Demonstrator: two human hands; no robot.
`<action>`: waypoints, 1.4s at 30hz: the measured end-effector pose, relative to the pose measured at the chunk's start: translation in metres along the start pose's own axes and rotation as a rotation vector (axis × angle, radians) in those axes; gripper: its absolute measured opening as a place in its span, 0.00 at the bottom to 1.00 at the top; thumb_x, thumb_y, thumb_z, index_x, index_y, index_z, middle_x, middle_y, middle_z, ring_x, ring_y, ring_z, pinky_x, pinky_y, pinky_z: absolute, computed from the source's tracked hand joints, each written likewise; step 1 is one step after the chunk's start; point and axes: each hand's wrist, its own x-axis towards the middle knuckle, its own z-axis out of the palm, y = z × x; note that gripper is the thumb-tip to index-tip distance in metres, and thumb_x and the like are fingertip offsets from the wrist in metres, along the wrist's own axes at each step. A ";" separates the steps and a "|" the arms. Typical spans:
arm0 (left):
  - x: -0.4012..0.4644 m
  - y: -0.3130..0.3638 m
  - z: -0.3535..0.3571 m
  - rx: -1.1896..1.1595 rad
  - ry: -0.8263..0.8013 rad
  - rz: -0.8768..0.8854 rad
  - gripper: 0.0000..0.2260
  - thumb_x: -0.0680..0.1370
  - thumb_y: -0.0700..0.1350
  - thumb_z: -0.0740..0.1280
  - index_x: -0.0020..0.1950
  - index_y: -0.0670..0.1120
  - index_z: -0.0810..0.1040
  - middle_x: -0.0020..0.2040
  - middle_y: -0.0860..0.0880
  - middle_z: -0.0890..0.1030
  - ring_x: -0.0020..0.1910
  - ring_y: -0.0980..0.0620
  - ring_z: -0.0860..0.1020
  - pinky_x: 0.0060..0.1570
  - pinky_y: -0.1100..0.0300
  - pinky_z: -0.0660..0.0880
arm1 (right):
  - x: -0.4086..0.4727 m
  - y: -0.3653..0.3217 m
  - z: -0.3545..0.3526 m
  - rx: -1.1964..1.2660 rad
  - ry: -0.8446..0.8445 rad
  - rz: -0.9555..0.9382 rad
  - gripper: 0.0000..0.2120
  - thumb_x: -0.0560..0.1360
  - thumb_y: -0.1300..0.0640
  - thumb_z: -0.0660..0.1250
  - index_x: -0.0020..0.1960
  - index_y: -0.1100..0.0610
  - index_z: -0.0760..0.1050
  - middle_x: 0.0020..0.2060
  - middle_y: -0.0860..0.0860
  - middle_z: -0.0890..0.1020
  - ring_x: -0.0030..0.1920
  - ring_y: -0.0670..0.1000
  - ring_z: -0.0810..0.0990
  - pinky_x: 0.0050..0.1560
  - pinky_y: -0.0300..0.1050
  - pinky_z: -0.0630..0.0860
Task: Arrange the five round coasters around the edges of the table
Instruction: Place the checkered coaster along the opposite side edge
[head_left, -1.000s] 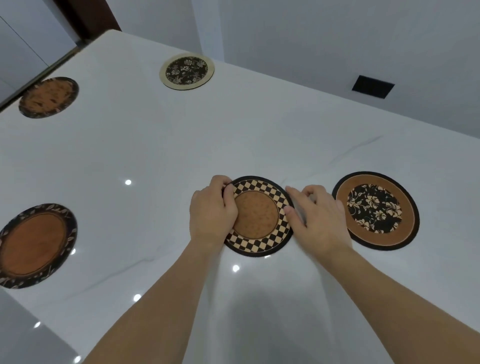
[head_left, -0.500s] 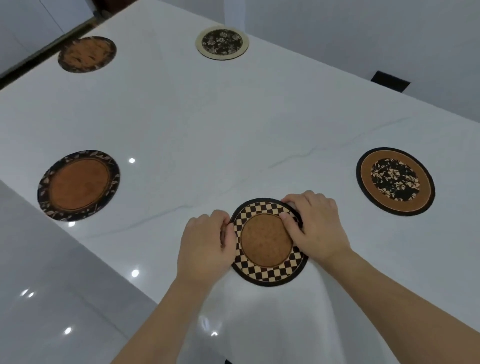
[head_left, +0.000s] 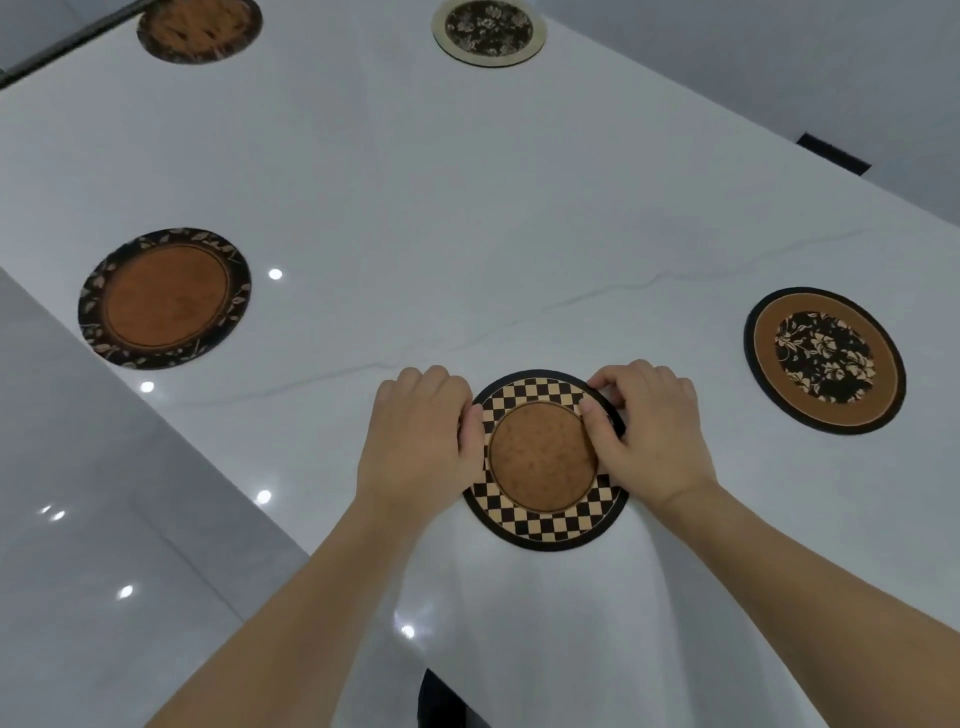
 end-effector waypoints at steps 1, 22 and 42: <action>0.000 0.000 0.000 -0.003 0.003 0.000 0.08 0.75 0.47 0.62 0.37 0.46 0.74 0.36 0.52 0.73 0.37 0.48 0.69 0.42 0.54 0.67 | 0.000 0.000 0.000 0.008 0.003 -0.001 0.09 0.74 0.49 0.63 0.50 0.51 0.76 0.40 0.44 0.73 0.45 0.49 0.73 0.53 0.44 0.63; -0.087 -0.008 -0.014 -0.142 -0.085 0.054 0.11 0.73 0.51 0.58 0.34 0.47 0.72 0.36 0.55 0.67 0.37 0.52 0.67 0.47 0.57 0.60 | -0.075 -0.005 0.003 0.063 -0.015 -0.082 0.11 0.75 0.48 0.63 0.54 0.50 0.77 0.45 0.45 0.79 0.49 0.49 0.75 0.56 0.43 0.62; -0.100 -0.012 -0.018 -0.106 -0.167 0.288 0.11 0.72 0.46 0.61 0.29 0.46 0.71 0.31 0.53 0.69 0.32 0.54 0.65 0.46 0.55 0.64 | -0.076 -0.009 -0.001 0.090 0.028 -0.168 0.13 0.72 0.49 0.62 0.34 0.53 0.79 0.28 0.45 0.79 0.32 0.50 0.76 0.43 0.45 0.71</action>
